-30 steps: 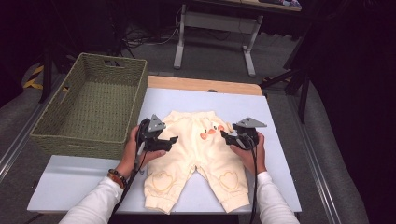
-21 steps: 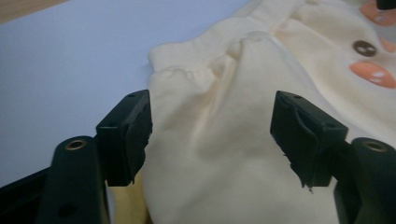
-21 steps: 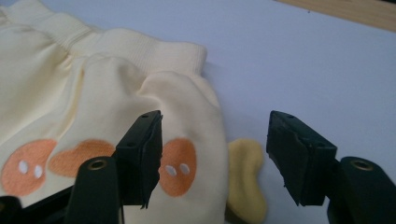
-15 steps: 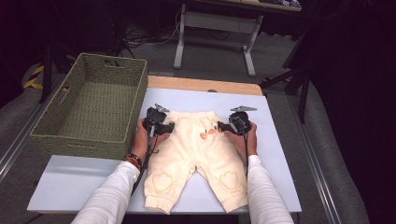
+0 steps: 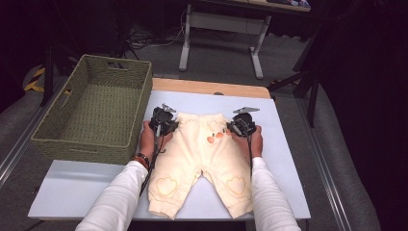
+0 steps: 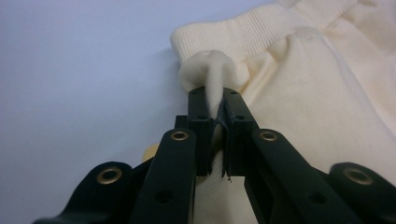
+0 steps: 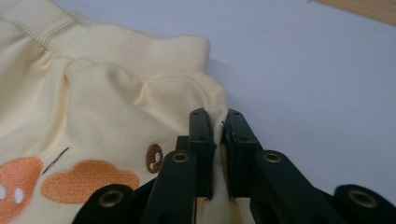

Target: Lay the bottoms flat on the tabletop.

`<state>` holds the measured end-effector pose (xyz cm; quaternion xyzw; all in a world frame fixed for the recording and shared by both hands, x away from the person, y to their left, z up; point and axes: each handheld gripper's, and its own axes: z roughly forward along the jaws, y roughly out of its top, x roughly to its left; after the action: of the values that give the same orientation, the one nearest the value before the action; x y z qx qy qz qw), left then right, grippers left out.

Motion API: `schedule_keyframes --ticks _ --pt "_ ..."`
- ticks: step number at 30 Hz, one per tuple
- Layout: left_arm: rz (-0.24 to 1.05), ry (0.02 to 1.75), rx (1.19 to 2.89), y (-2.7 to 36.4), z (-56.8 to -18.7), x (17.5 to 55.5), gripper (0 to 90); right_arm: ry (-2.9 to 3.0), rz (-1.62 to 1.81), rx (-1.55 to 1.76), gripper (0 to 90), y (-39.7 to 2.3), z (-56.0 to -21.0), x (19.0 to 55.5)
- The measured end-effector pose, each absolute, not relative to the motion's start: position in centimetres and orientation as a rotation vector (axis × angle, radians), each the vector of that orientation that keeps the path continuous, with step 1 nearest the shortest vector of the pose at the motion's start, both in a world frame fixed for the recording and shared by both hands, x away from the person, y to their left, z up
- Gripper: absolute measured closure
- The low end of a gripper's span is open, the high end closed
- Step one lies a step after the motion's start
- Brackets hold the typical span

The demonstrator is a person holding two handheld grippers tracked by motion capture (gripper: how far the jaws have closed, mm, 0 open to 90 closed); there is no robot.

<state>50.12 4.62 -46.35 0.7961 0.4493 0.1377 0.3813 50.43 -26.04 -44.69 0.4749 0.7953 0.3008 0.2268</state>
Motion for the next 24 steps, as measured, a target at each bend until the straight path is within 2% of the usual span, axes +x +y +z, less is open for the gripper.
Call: schedule_keyframes --ticks 4,11,12,13,15,18,24 --pt "0.391 1.133 1.98 4.2 -45.3 50.8 84.3 2.115 0.833 1.317 83.0 -26.8 -43.9 50.4" --pt "0.421 1.154 1.994 3.1 -44.2 52.1 83.9 1.99 0.849 1.298 81.2 -27.0 -43.1 50.3" --pt "0.427 1.156 1.998 3.1 -44.2 52.1 83.7 1.988 0.866 1.285 79.6 -26.9 -43.0 50.3" --pt "0.463 1.179 2.005 2.9 -44.2 52.1 80.3 2.007 0.824 1.254 71.2 -26.4 -42.9 50.4" --pt "0.447 1.183 1.984 3.2 -44.2 51.9 80.3 2.022 0.804 1.24 70.7 -26.3 -42.8 50.3" --pt "0.442 1.188 1.925 3.6 -43.7 51.3 81.5 2.038 0.914 1.238 64.6 -25.7 -42.1 49.5" --pt "0.465 1.021 2.0 2.7 -42.6 48.6 81.2 2.041 1.009 1.193 61.1 -25.3 -41.4 48.0"
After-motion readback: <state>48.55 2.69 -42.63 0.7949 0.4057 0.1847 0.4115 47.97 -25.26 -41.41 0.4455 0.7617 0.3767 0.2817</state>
